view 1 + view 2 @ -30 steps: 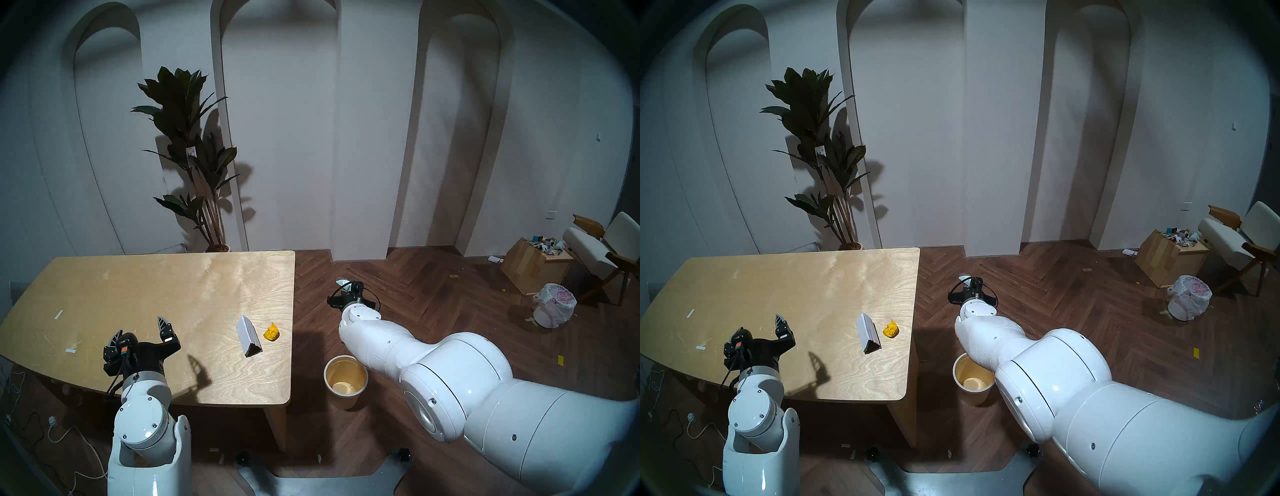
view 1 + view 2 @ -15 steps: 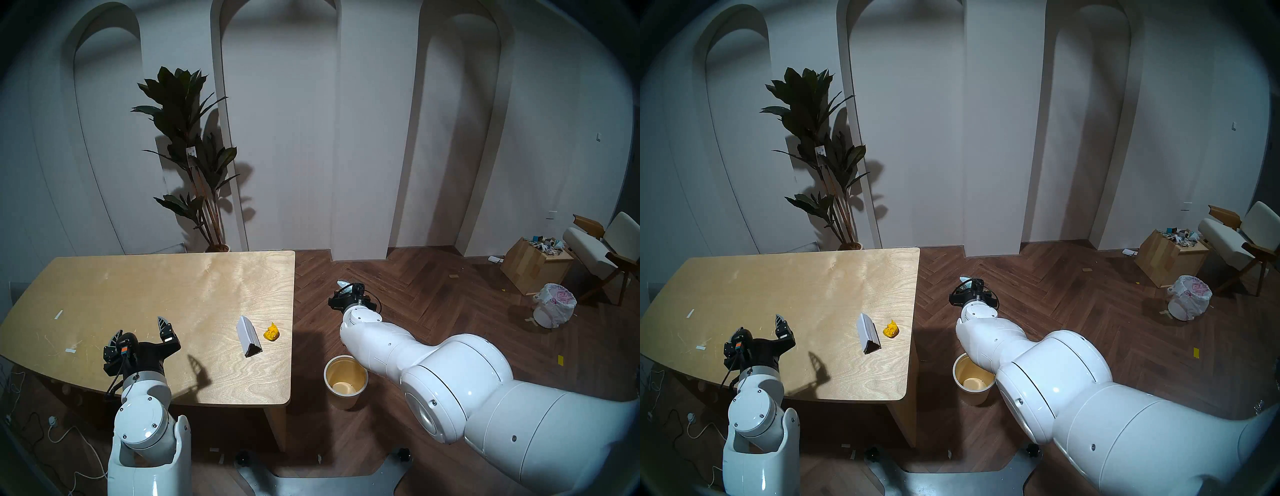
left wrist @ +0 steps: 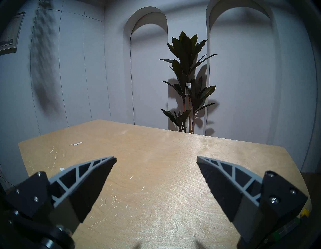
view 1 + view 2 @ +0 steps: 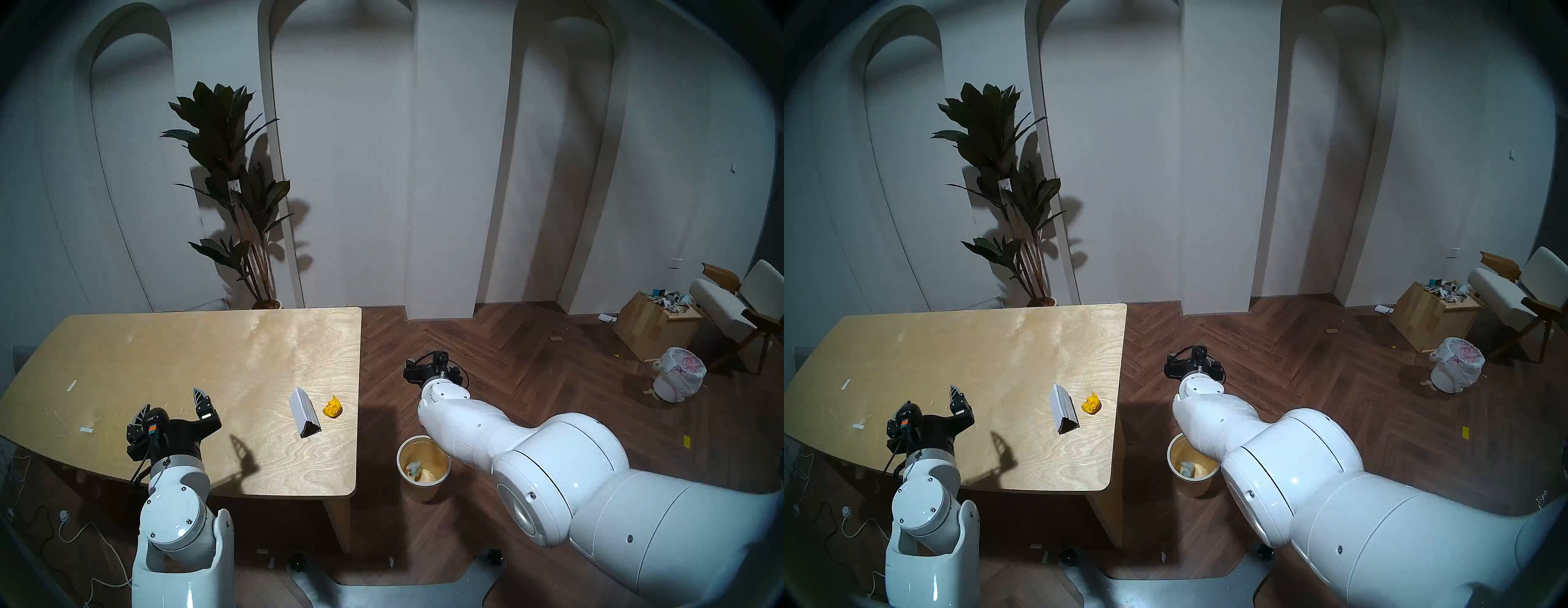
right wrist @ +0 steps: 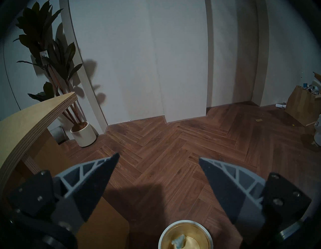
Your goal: Put the trash into the trash bin on the ground
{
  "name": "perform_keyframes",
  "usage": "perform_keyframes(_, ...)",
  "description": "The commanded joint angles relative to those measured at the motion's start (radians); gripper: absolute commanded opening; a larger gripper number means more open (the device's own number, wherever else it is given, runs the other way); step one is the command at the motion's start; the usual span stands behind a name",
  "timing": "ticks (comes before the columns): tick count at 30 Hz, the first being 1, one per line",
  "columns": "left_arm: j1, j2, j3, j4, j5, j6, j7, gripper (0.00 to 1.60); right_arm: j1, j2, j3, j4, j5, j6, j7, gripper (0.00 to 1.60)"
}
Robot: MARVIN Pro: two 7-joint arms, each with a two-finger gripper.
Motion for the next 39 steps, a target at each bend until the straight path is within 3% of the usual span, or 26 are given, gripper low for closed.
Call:
perform_keyframes(1, -0.004, 0.001, -0.003, -0.020, -0.001, -0.005, 0.000, 1.60, 0.013, -0.001, 0.006, -0.016, 0.005, -0.015, 0.001, 1.60)
perform_keyframes(6, -0.002, 0.001, -0.003, -0.023, -0.002, -0.006, 0.000, 1.60, 0.032, 0.014, -0.003, -0.034, -0.006, -0.022, 0.056, 1.60)
perform_keyframes(10, -0.003, 0.010, 0.000, -0.033, -0.004, -0.003, -0.013, 1.60, 0.016, 0.038, -0.022, -0.067, -0.024, -0.103, 0.136, 1.60)
perform_keyframes(22, -0.044, 0.027, 0.034, -0.027, 0.003, -0.001, -0.038, 1.60, -0.018, 0.102, 0.005, -0.126, -0.009, -0.235, 0.178, 1.60)
perform_keyframes(39, -0.085, 0.038, 0.102, -0.012, 0.005, 0.002, -0.076, 1.60, -0.091, 0.161, 0.029, -0.125, 0.011, -0.273, 0.227, 1.60)
